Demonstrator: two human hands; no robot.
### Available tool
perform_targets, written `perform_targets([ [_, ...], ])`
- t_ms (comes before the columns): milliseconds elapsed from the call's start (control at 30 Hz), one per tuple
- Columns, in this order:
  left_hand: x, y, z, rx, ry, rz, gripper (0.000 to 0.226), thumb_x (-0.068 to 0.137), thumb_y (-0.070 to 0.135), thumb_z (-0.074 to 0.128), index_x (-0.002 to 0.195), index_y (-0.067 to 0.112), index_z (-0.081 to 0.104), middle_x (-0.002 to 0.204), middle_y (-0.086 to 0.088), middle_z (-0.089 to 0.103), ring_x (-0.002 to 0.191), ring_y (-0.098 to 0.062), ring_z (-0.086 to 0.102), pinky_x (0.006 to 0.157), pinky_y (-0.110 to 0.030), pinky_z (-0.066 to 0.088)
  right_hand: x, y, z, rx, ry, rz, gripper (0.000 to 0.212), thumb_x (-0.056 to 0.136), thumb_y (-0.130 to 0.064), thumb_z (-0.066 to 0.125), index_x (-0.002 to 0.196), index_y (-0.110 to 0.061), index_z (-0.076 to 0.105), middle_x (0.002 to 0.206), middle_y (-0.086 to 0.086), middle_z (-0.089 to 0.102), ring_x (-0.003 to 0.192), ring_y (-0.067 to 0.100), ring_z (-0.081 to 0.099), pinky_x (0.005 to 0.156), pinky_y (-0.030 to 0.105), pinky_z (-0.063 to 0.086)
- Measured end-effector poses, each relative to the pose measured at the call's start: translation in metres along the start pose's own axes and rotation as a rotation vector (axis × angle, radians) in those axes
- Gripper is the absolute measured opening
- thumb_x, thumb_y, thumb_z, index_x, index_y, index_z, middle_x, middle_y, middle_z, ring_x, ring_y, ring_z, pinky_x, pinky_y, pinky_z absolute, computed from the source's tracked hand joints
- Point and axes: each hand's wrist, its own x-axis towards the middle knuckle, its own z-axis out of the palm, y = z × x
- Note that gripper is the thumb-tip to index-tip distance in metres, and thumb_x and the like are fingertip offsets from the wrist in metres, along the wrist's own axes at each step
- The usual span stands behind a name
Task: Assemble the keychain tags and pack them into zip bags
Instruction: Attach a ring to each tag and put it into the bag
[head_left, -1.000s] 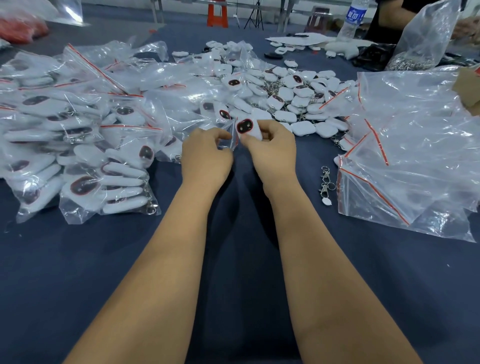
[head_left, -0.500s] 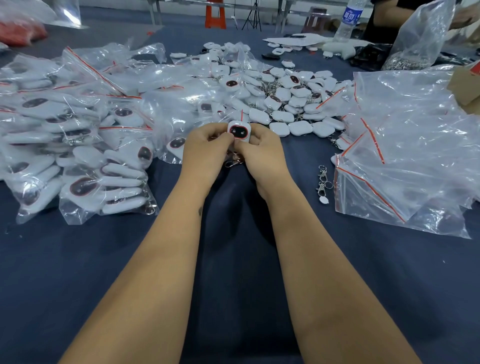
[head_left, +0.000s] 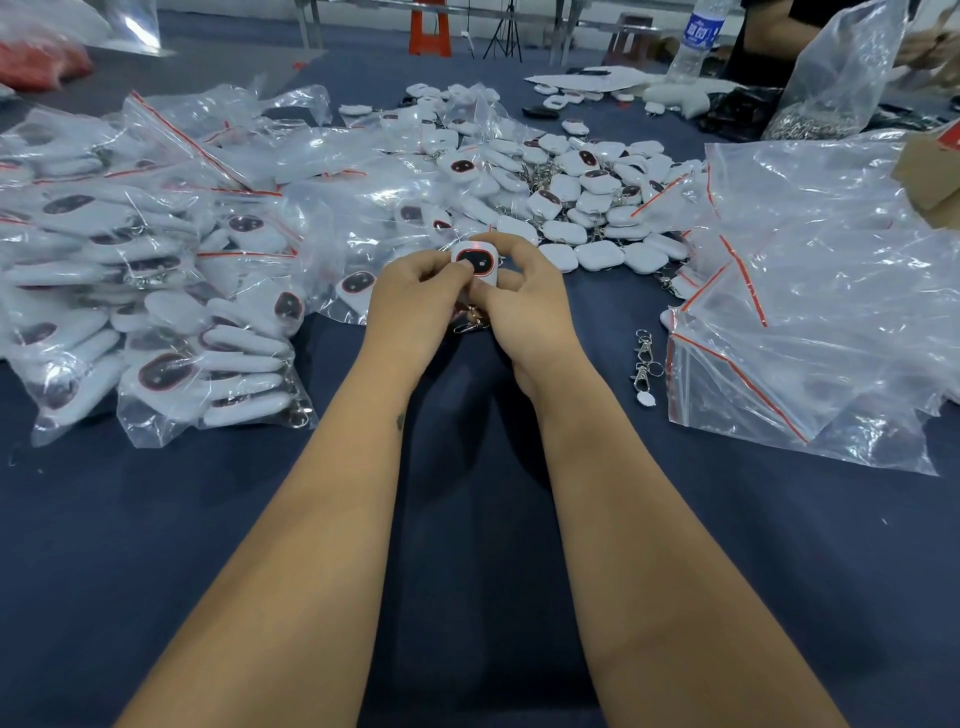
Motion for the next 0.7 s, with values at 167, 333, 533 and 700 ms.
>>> perform_targets([
  [167,0.0022,-0.0026,-0.0015,0.010,-0.026,-0.004,0.020,0.094,0.019,0.057,0.083,0.020,0.074,0.071,0.005,0.068,0.070,-0.009,0.061,0.074,-0.028,0.053,0.0008,-0.0025,0.0003,0.067,0.019,0.025,0.031,0.082,0.005,0.054,0.097,-0.018,0.069,0.078,0.003,0.071,0.072,0.017,0.067,0.068,0.031,0.058],
  [333,0.0025,-0.0040,-0.0019,0.033,-0.031,0.016,0.016,0.092,0.018,0.058,0.087,0.017,0.073,0.077,-0.001,0.065,0.069,-0.009,0.056,0.066,-0.024,0.047,0.0016,-0.0028,0.0002,0.115,0.023,0.031,0.027,0.090,0.002,0.051,0.092,-0.017,0.070,0.099,0.011,0.070,0.084,0.020,0.067,0.083,0.040,0.057],
  [533,0.0032,-0.0038,-0.0013,0.042,-0.036,0.002,0.015,0.091,0.018,0.059,0.089,0.011,0.073,0.071,0.000,0.061,0.059,-0.006,0.052,0.059,-0.020,0.044,0.0020,-0.0034,0.0002,0.111,0.025,0.035,0.029,0.090,0.004,0.048,0.086,-0.017,0.067,0.098,0.012,0.067,0.088,0.024,0.064,0.092,0.053,0.053],
  [700,0.0031,-0.0036,-0.0007,0.032,-0.022,0.002,0.018,0.091,0.016,0.059,0.095,0.003,0.071,0.067,-0.001,0.057,0.050,-0.004,0.047,0.050,-0.013,0.040,0.0005,-0.0040,0.0006,0.082,0.025,0.029,0.029,0.089,0.005,0.049,0.086,-0.017,0.067,0.092,0.010,0.068,0.086,0.024,0.064,0.092,0.054,0.054],
])
